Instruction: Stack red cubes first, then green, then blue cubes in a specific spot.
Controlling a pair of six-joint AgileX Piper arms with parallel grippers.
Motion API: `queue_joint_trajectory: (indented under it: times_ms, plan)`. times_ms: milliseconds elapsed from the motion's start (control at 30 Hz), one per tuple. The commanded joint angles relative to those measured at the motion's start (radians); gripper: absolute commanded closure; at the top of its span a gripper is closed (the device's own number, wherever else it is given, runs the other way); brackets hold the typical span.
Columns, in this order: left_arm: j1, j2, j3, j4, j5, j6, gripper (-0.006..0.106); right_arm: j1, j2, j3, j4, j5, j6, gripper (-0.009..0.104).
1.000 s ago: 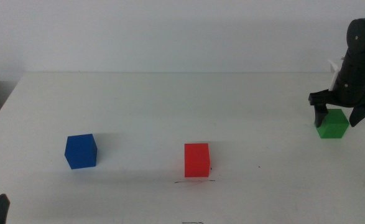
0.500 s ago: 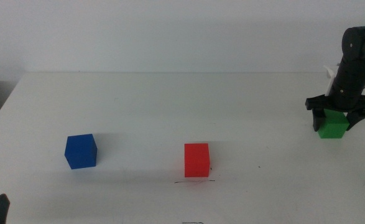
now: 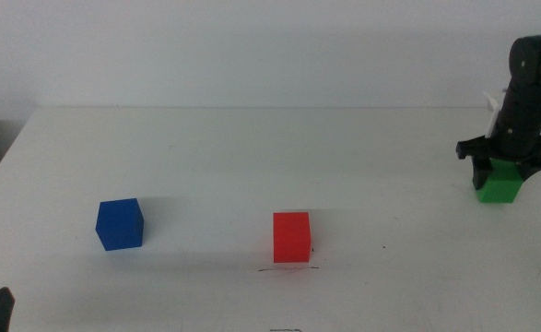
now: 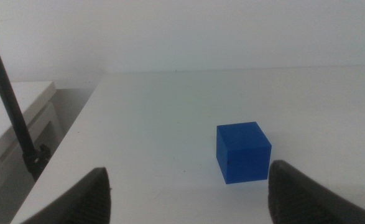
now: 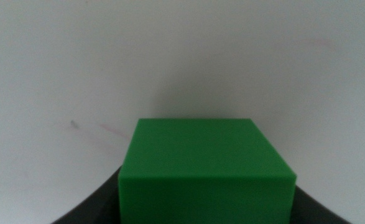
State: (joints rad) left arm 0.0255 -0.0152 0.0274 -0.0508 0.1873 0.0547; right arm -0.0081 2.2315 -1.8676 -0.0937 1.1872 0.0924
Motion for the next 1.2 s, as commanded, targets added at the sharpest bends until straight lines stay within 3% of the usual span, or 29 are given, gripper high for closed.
queue_joint_trajectory:
  times_ms: [0, 233, 500, 767, 967, 1167]
  plan:
    - [-0.006, -0.022, 0.000, -0.004, -0.084, -0.011, 0.016, -0.004, -0.114, -0.022, -0.027, 0.021, 0.012, 0.096]
    - [-0.006, -0.022, 0.000, -0.004, -0.084, -0.011, 0.016, 0.066, -0.243, -0.006, -0.029, 0.100, 0.126, 0.096]
    - [-0.006, -0.022, 0.000, -0.004, -0.084, -0.011, 0.016, 0.339, -0.338, 0.070, -0.096, 0.108, 0.260, 0.096]
    - [-0.006, -0.022, 0.000, -0.004, -0.084, -0.011, 0.016, 0.543, -0.338, 0.067, -0.044, 0.107, 0.431, 0.096]
    - [-0.006, -0.022, 0.000, -0.004, -0.084, -0.011, 0.016, 0.604, -0.340, 0.067, -0.001, 0.106, 0.520, 0.096]
    - [-0.006, -0.022, 0.000, -0.004, -0.084, -0.011, 0.016, 0.673, -0.323, 0.035, -0.030, 0.106, 0.601, 0.096]
